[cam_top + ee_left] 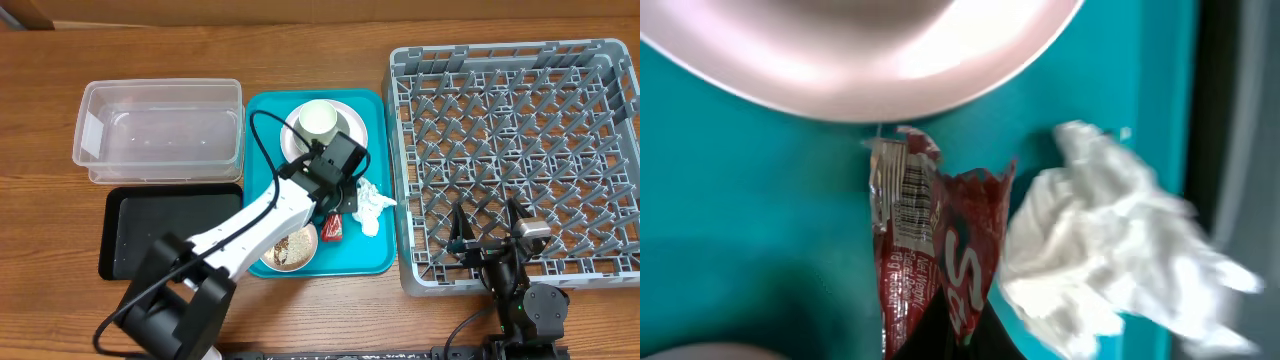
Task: Sort waste into correct bins and load items into the dishwasher
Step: 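Carry the red wrapper with the left gripper into the clear bin and release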
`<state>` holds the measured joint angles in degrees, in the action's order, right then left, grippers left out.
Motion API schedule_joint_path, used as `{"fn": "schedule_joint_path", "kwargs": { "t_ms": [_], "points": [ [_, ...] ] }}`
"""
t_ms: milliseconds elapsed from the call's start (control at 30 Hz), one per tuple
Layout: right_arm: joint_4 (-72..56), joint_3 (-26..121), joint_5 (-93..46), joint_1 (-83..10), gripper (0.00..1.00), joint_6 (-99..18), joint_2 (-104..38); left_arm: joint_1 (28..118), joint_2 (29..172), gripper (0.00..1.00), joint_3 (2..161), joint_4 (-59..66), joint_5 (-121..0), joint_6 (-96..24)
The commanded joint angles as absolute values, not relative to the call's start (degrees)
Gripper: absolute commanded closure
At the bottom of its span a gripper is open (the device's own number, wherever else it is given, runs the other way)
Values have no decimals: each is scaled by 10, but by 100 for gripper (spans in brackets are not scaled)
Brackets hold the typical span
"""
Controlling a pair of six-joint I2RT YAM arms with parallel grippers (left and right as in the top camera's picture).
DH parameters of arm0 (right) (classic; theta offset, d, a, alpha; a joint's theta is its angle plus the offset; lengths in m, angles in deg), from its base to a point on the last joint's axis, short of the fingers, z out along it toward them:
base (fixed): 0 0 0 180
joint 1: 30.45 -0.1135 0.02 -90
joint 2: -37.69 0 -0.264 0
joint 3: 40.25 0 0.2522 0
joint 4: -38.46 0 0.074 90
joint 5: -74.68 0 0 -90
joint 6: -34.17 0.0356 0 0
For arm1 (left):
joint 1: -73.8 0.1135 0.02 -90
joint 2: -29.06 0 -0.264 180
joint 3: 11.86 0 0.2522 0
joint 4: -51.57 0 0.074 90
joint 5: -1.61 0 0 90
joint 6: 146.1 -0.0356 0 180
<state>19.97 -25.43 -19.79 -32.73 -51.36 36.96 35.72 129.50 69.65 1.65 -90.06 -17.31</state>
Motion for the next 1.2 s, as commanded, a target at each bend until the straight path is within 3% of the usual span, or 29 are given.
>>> {"fn": "schedule_joint_path", "kwargs": {
  "t_ms": [0,200,667,1067,1133,1167],
  "points": [
    [203,-260,-199,-326,0,-515,375,374,1243,96,755,-13,-942,-202],
    [203,-260,-199,-326,0,-515,375,441,1190,96,818,-58,-1015,-202],
    [203,-260,-199,-326,0,-515,375,742,1193,96,834,-26,-1002,-172],
    [203,-260,-199,-326,0,-515,375,810,1298,96,834,23,-971,-171],
    [203,-260,-199,-326,0,-515,375,810,1299,86,834,23,-972,-172],
    [203,-260,-199,-326,0,-515,375,810,1299,67,834,24,-971,-176]
  ]
}}
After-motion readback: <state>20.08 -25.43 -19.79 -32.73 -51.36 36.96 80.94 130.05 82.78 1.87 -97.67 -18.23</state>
